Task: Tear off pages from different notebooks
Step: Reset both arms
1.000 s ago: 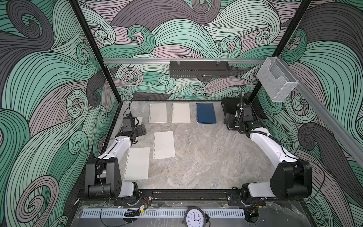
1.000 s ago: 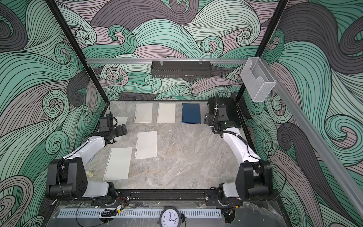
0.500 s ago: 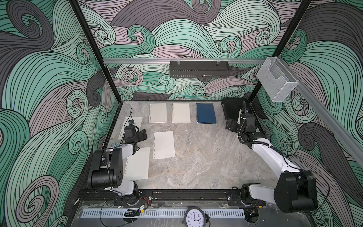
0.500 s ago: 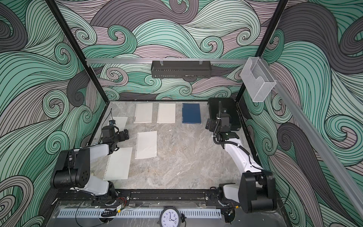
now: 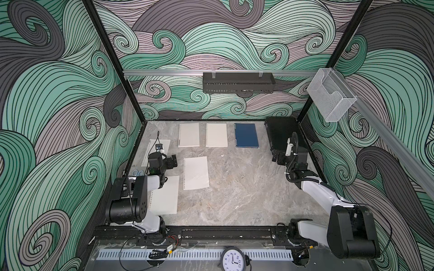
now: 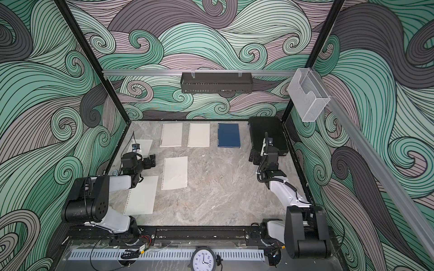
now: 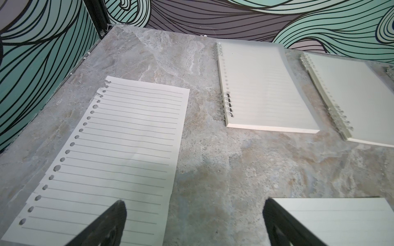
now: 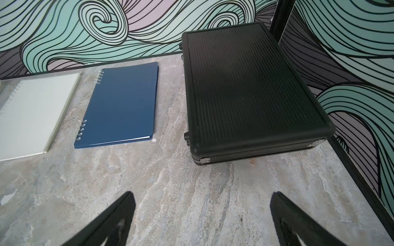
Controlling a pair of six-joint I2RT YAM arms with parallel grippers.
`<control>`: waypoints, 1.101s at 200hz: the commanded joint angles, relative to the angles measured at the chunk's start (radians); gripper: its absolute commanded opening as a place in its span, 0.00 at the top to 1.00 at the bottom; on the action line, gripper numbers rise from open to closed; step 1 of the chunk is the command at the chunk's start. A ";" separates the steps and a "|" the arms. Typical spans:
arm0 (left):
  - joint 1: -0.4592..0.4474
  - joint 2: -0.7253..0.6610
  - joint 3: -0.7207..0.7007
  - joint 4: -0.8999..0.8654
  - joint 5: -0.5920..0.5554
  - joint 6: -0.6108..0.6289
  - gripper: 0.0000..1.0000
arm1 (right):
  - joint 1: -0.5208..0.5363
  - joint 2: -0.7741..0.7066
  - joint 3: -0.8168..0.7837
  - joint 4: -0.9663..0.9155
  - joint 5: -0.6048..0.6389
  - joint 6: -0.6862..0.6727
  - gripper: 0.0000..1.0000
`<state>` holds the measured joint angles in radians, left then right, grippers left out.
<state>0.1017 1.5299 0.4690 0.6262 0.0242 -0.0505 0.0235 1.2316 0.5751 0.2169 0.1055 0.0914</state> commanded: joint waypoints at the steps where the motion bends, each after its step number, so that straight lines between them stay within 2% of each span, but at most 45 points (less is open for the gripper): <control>1: -0.007 -0.009 0.019 0.002 0.016 0.008 0.02 | -0.009 0.019 -0.071 0.194 -0.029 -0.083 0.01; 31: -0.007 -0.005 0.016 0.010 0.022 0.016 0.01 | -0.038 0.148 -0.228 0.593 -0.110 -0.095 0.01; 58: -0.007 -0.005 0.016 0.011 0.022 0.017 0.01 | -0.047 0.315 -0.212 0.732 -0.200 -0.111 0.01; 64: -0.007 -0.006 0.016 0.005 0.021 0.016 0.01 | -0.051 0.335 -0.184 0.710 -0.263 -0.134 0.01; 76: -0.007 -0.006 0.017 0.010 0.022 0.015 0.01 | -0.051 0.292 -0.159 0.571 -0.270 -0.151 0.01; 89: -0.007 -0.006 0.017 0.010 0.021 0.015 0.01 | -0.051 0.331 -0.168 0.659 -0.274 -0.140 0.01; 102: -0.008 -0.006 0.017 0.010 0.022 0.015 0.02 | -0.052 0.304 -0.153 0.580 -0.274 -0.148 0.01; 114: -0.008 -0.005 0.016 0.009 0.022 0.015 0.01 | -0.052 0.319 -0.166 0.635 -0.274 -0.141 0.01; 125: -0.008 -0.006 0.017 0.007 0.022 0.015 0.02 | -0.051 0.301 -0.160 0.592 -0.272 -0.148 0.01; 220: -0.008 -0.007 0.018 0.009 0.021 0.015 0.01 | -0.046 0.296 -0.170 0.613 -0.244 -0.140 0.01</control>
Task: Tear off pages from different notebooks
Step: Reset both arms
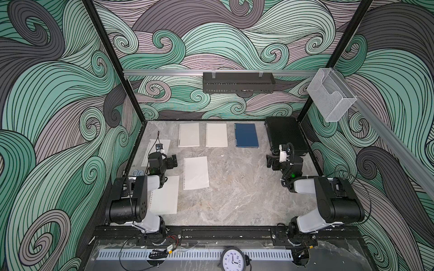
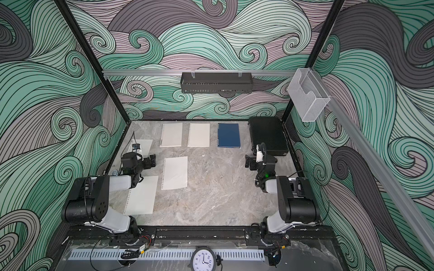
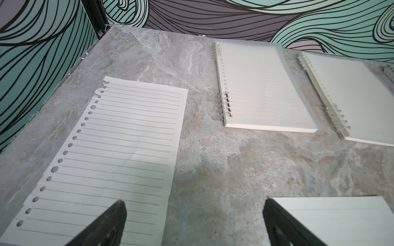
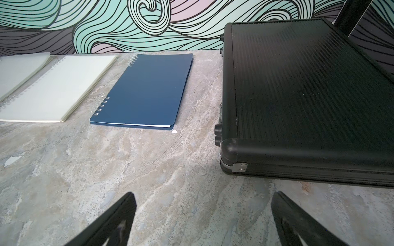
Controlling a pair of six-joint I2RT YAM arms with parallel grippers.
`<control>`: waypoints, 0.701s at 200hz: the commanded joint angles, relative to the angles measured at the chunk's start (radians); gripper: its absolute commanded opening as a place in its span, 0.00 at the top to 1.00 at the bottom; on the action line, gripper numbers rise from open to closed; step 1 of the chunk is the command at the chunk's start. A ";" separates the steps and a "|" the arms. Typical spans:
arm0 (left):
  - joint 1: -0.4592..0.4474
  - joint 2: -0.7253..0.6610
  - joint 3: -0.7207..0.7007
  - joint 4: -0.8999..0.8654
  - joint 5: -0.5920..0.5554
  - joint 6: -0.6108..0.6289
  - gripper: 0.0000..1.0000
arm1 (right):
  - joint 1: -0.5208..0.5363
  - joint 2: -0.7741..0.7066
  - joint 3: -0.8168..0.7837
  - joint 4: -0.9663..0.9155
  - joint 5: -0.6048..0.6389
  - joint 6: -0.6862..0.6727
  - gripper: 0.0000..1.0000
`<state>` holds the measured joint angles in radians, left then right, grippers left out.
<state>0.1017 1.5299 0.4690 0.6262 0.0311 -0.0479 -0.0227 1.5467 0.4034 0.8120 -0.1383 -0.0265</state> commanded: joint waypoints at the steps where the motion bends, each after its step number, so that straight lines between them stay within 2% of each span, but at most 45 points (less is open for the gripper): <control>1: -0.008 -0.007 0.019 0.009 0.015 0.013 0.01 | 0.000 -0.019 0.002 0.019 0.000 -0.023 0.01; 140: -0.008 -0.006 0.017 0.008 0.013 0.013 0.02 | 0.012 -0.018 0.005 0.008 0.029 -0.026 0.01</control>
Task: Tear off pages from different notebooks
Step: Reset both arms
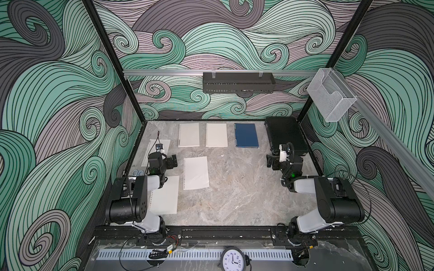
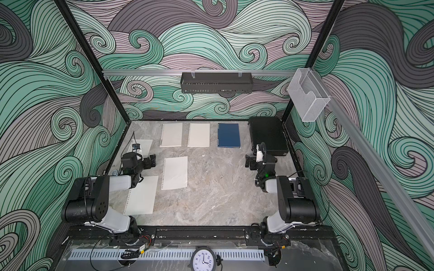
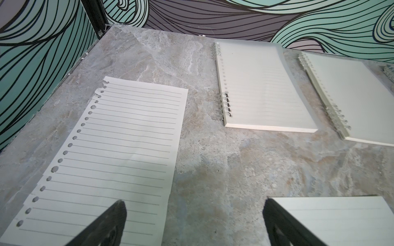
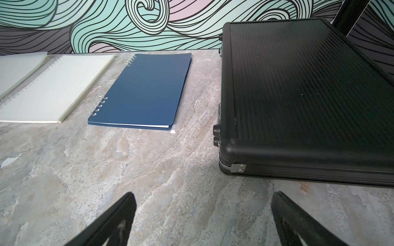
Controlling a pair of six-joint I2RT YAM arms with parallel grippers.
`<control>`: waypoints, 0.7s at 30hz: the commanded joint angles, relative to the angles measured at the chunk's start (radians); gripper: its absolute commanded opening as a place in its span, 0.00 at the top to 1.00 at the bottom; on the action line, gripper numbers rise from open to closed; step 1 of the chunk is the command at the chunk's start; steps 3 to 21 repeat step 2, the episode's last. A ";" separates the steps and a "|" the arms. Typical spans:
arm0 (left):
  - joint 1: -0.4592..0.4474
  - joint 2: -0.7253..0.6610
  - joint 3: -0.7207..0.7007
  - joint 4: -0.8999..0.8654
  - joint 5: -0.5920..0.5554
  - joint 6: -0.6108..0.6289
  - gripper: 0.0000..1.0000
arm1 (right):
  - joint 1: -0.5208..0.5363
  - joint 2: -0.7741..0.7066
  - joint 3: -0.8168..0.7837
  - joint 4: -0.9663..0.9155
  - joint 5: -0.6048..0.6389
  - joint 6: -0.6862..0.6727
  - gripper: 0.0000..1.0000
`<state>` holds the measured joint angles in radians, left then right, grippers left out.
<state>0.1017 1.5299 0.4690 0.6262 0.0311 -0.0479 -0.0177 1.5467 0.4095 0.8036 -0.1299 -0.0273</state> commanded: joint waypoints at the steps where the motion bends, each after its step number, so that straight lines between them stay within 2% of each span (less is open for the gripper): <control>1: -0.009 -0.006 0.016 0.008 0.013 0.013 0.02 | 0.007 -0.019 -0.001 0.017 0.021 -0.025 0.01; 21: -0.007 -0.007 0.017 0.009 0.013 0.013 0.02 | 0.007 -0.017 -0.002 0.021 0.019 -0.024 0.01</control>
